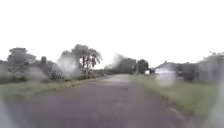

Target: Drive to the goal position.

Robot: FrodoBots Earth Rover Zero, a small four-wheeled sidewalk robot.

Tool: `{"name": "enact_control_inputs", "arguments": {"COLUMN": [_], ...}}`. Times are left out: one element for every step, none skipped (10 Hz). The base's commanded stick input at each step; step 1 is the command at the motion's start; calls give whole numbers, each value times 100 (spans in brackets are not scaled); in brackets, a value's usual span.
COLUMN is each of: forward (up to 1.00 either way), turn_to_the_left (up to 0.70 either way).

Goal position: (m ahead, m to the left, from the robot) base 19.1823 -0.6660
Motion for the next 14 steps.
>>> {"name": "enact_control_inputs", "arguments": {"forward": [85,85,85,85,85,85,85,85,85,85,85,85,85,85], "turn_to_the_left": [0,0,0,0,0,0,0,0,0,-1,-23,-34,-34,-15]}}
